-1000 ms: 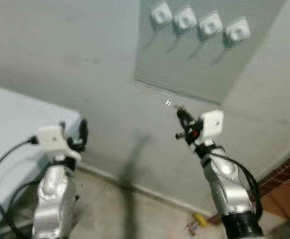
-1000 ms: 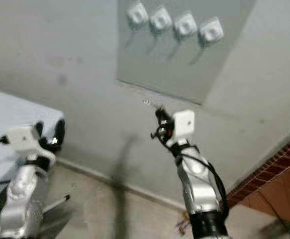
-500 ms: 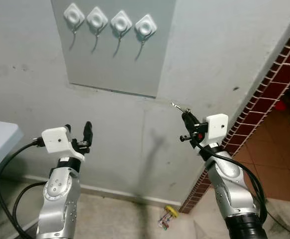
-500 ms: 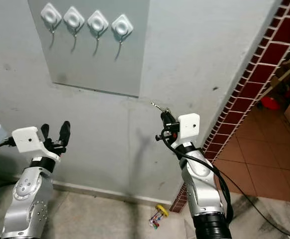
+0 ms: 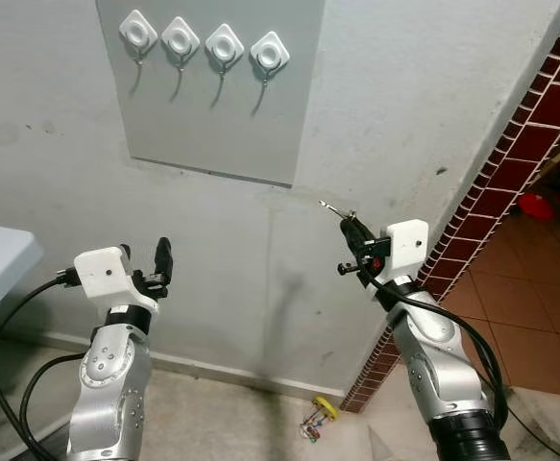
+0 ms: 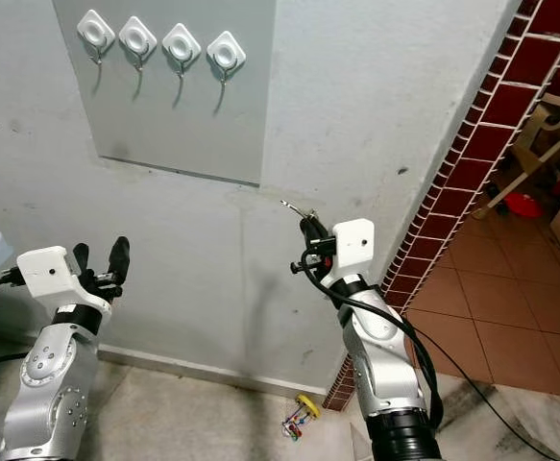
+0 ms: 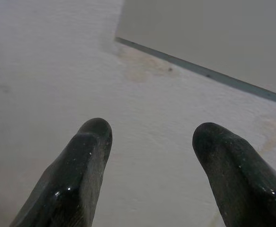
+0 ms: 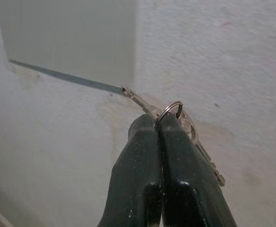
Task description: Hang keys on a hook
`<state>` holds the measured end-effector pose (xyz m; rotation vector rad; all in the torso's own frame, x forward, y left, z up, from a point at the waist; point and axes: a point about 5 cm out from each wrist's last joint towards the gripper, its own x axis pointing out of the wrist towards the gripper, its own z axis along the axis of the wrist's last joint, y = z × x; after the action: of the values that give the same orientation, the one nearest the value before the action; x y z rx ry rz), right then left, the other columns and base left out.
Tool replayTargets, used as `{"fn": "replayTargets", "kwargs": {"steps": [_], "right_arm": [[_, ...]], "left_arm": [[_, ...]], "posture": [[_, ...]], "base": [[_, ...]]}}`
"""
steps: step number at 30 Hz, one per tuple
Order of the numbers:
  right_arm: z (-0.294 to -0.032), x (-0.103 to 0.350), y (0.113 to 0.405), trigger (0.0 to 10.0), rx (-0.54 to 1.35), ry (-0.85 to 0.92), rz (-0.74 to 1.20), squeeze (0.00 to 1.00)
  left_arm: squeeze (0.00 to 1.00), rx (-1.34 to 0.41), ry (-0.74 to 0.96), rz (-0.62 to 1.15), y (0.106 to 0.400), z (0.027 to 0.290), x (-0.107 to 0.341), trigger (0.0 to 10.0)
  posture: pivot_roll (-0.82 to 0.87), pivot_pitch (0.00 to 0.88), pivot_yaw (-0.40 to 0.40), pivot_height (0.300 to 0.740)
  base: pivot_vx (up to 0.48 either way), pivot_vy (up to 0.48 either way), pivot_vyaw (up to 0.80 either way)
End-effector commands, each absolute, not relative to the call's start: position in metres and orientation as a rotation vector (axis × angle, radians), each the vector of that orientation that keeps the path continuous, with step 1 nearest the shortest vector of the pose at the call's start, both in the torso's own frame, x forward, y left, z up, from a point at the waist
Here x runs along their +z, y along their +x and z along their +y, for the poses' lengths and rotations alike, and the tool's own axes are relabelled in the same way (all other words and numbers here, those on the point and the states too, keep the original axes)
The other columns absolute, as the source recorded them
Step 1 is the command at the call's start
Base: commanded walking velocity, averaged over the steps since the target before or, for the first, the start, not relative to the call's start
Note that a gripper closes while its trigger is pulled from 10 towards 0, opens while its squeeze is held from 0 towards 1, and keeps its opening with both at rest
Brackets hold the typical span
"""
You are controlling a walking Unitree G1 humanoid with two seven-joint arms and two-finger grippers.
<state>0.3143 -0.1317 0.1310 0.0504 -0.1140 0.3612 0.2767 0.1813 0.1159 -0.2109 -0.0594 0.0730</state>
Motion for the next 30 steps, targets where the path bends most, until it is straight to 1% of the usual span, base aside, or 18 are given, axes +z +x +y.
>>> {"fn": "replayTargets", "kwargs": {"steps": [1, 30], "right_arm": [[-0.1283, 0.1375, 0.3153, 10.0, 0.371, 0.05, -0.136, 0.0], [-0.1261, 0.1357, 0.312, 10.0, 0.37, 0.059, -0.134, 0.0]], "left_arm": [[0.0, 0.09, -0.207, -0.06, 0.2763, 0.1864, 0.1175, 10.0], [0.0, 0.074, -0.21, -0.043, 0.2755, 0.1866, 0.1167, 10.0]], "posture": [[-0.02, 0.031, -0.068, 0.74], [-0.02, 0.041, -0.056, 0.74]], "base": [[0.0, 0.326, 0.0], [0.0, 0.369, 0.0]]}}
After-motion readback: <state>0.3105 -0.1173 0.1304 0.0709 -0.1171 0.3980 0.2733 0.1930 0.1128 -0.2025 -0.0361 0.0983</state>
